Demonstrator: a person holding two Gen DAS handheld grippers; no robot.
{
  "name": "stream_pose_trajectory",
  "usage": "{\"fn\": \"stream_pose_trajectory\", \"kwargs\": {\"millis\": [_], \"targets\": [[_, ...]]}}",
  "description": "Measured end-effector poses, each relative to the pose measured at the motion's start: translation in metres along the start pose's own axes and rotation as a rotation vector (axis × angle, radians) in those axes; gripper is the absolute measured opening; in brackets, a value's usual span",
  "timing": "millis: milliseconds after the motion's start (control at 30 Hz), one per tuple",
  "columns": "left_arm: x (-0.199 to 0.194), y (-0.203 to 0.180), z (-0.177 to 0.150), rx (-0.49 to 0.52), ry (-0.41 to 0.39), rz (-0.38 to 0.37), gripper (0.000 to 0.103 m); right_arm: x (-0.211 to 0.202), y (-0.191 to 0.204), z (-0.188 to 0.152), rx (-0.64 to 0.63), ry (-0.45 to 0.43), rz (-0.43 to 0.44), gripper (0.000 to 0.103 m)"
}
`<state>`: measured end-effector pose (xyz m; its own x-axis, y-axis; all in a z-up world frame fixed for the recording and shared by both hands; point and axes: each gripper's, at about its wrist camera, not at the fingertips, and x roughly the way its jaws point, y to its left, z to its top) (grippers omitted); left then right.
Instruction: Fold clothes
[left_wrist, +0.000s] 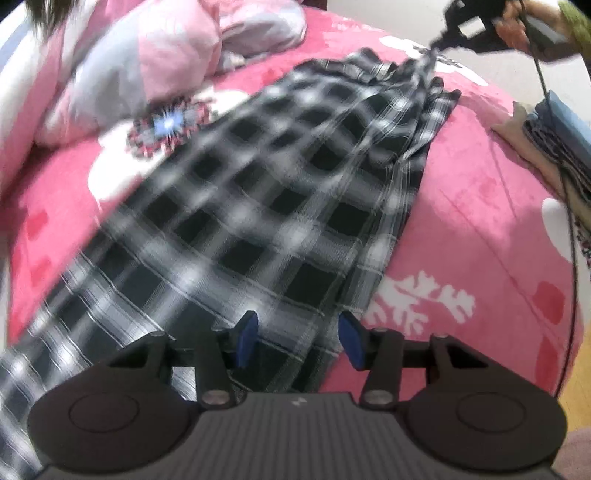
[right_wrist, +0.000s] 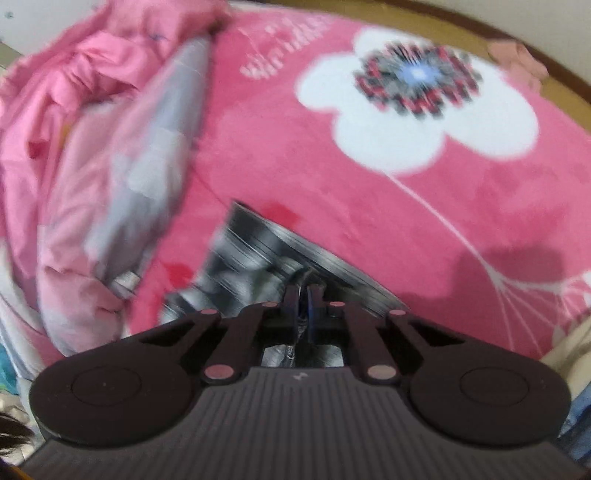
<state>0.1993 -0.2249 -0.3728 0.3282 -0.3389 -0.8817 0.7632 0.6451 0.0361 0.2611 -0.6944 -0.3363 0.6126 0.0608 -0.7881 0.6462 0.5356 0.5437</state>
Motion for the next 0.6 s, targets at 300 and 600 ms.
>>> {"fn": "stream_pose_trajectory", "kwargs": {"millis": [300,600], "targets": [[0.006,-0.020,0.008,0.101,-0.063,0.045,0.045,-0.030,0.018,0.015,0.074,-0.099,0.109,0.002],[0.009,-0.045,0.006,0.254,-0.085,0.077,0.022,-0.036,0.016,0.013,0.121,-0.117,0.119,0.002]]}}
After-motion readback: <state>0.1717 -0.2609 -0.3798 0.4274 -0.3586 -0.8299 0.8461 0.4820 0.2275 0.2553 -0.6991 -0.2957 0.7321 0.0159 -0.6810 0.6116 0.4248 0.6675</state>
